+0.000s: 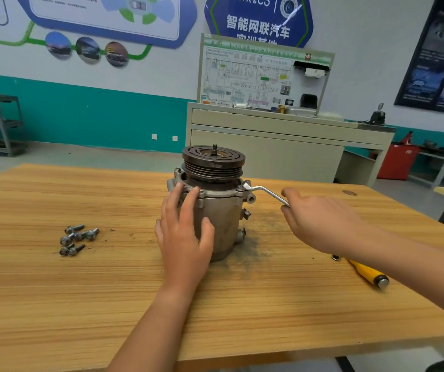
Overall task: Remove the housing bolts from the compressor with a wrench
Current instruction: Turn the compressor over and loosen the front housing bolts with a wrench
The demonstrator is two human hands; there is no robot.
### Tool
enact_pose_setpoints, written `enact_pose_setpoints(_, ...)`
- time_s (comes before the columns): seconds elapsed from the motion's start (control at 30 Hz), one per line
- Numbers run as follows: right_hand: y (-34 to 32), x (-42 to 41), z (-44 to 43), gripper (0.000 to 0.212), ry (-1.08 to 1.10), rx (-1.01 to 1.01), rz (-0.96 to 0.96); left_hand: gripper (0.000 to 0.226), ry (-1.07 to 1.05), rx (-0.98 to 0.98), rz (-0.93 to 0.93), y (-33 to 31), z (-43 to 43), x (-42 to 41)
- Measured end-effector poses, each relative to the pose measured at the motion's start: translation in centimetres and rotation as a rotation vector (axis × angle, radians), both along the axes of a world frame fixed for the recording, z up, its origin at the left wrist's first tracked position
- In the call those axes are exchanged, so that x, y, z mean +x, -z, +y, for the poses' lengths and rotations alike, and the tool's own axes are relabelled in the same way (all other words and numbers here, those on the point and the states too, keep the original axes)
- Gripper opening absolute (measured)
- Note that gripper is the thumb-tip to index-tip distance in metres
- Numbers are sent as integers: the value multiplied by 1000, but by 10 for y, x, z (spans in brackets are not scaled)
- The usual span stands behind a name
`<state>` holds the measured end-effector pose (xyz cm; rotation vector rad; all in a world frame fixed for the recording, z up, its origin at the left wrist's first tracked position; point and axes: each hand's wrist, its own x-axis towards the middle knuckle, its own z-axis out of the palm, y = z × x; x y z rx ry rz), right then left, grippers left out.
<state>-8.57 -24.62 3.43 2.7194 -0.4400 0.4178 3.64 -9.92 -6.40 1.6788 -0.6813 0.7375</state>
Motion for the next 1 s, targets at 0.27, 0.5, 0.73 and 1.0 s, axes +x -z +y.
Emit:
enact_pose_setpoints(0.27,-24,2,23,37,46,-358,213,48,67,-42,22,-3,-1,-3)
enact_pose_setpoints(0.5,-33,0,39,35,65,-549,353,49,-63,228,-103,-4,13,9)
enact_pose_setpoints(0.73,-37,5,32,25,75,-484,347,56,213,330,-199,-8,46,41)
enact_pose_setpoints(1.0,-36,25,3,29,129,-396,271,52,267,193,-124,1,41,35)
